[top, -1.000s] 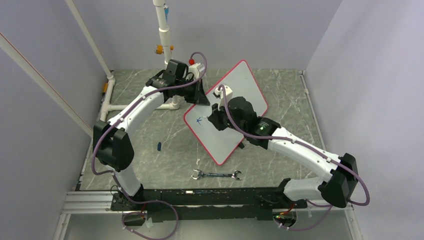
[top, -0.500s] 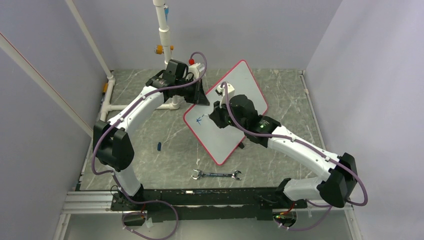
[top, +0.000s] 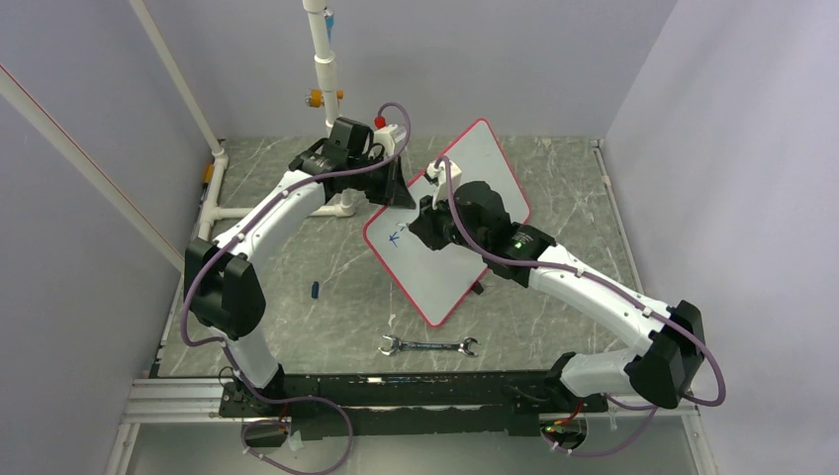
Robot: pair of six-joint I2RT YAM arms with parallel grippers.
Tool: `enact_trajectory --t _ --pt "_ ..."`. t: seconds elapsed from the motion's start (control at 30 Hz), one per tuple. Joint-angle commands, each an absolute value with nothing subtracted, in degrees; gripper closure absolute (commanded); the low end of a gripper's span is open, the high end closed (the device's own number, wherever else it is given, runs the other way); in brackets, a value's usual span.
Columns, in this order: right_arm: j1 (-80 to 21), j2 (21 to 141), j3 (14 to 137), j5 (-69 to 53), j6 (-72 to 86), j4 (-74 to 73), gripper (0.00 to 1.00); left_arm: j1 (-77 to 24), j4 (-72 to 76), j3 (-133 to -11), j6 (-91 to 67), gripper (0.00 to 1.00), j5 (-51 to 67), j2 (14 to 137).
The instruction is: Write a sentence on the whiteboard
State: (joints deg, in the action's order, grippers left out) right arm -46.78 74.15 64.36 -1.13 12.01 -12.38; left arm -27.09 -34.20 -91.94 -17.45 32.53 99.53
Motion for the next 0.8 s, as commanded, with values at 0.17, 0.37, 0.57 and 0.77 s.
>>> enact_trajectory --t 0.17,0.37,0.57,0.77 --pt "-46.90 73.47 61.92 -3.13 12.30 -12.53 1.00 -28.19 -34.39 -93.00 -10.56 1.00 23.97 98.31" --pt "-46.90 71.97 59.42 -2.36 11.89 -14.32 1.00 -28.20 -34.39 -92.99 -10.57 1.00 23.84 98.17" --pt "-46.89 71.71 59.33 0.99 12.58 -14.93 1.00 -28.13 -34.28 -92.90 -10.59 1.00 23.81 98.00" --pt "-46.83 72.38 62.68 6.47 12.25 -15.07 1.00 -28.13 -34.28 -92.99 -10.64 1.00 24.00 97.97"
